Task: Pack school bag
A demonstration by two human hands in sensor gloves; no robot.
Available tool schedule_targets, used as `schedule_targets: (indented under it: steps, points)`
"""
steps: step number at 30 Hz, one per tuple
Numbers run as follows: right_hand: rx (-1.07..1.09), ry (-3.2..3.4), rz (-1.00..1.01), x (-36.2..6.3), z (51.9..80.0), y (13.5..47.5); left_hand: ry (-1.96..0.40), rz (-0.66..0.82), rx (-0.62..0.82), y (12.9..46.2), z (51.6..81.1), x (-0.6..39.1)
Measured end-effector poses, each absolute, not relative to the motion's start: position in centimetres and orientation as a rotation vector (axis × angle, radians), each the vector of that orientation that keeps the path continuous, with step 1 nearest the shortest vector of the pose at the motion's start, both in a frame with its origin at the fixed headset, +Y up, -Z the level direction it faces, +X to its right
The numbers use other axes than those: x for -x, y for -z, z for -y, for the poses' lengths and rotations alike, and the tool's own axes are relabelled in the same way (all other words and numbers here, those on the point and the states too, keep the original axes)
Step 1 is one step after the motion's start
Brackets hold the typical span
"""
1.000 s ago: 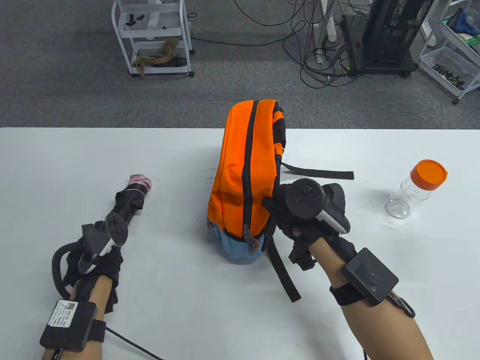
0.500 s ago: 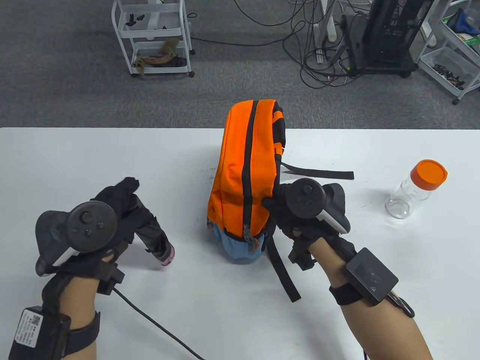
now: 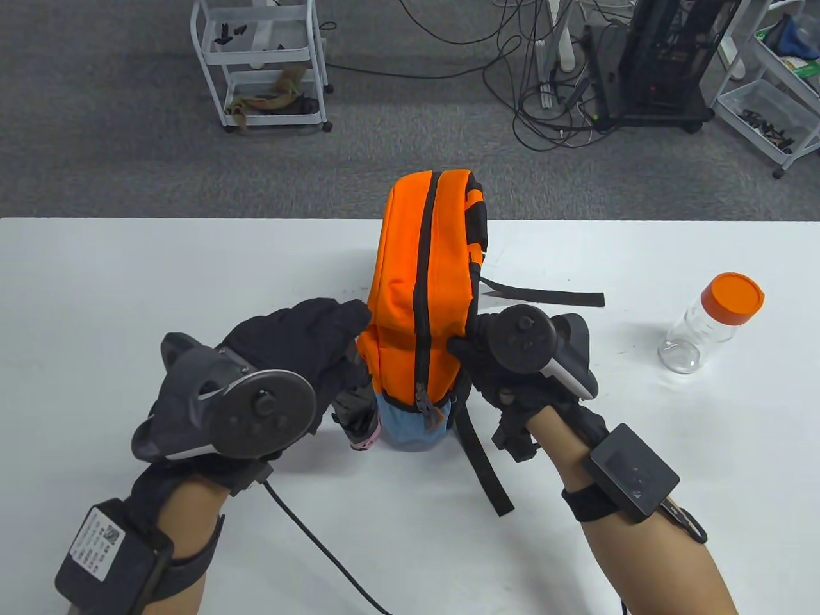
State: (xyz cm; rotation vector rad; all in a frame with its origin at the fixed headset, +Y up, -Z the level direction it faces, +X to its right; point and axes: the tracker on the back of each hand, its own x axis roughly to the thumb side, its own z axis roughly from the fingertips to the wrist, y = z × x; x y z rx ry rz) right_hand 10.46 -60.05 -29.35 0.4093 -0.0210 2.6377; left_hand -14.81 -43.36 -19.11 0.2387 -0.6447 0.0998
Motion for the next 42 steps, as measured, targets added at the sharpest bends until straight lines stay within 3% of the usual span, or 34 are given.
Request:
schedule_targets:
  steps: [8,12,15,18,24,26,33,37,42]
  points:
    - [-0.389,-2.620,0.015,-10.9,59.9,29.1,-0.155,0.613,-0.381,20.8,43.8,12.8]
    - [-0.372,-2.699,-0.171,-11.2,59.3,28.2,-0.156,0.596,-0.442,21.3,44.2,12.5]
    - [-0.558,-2.723,-0.221,-10.7,58.7,26.3,-0.171,0.607,-0.450,21.6,44.3,12.5]
    - [-0.783,-2.549,-0.213,-9.7,60.2,24.5,-0.174,0.617,-0.456,21.6,44.4,12.4]
    - [-0.802,-2.598,-0.241,-7.7,66.1,24.1,-0.079,0.577,-0.521,21.5,45.3,11.7]
    - [-0.783,-2.625,-0.160,-7.3,66.4,24.1,-0.101,0.561,-0.535,21.7,45.5,11.8]
    - [-0.784,-2.705,-0.260,-6.1,66.7,25.3,-0.130,0.531,-0.525,22.1,45.7,12.5]
    - [-0.815,-2.681,-0.438,-5.7,67.3,25.4,-0.174,0.544,-0.471,22.3,45.1,13.1]
    - [-0.870,-2.617,-0.513,-5.3,67.8,25.2,-0.160,0.675,-0.461,21.5,44.5,12.6]
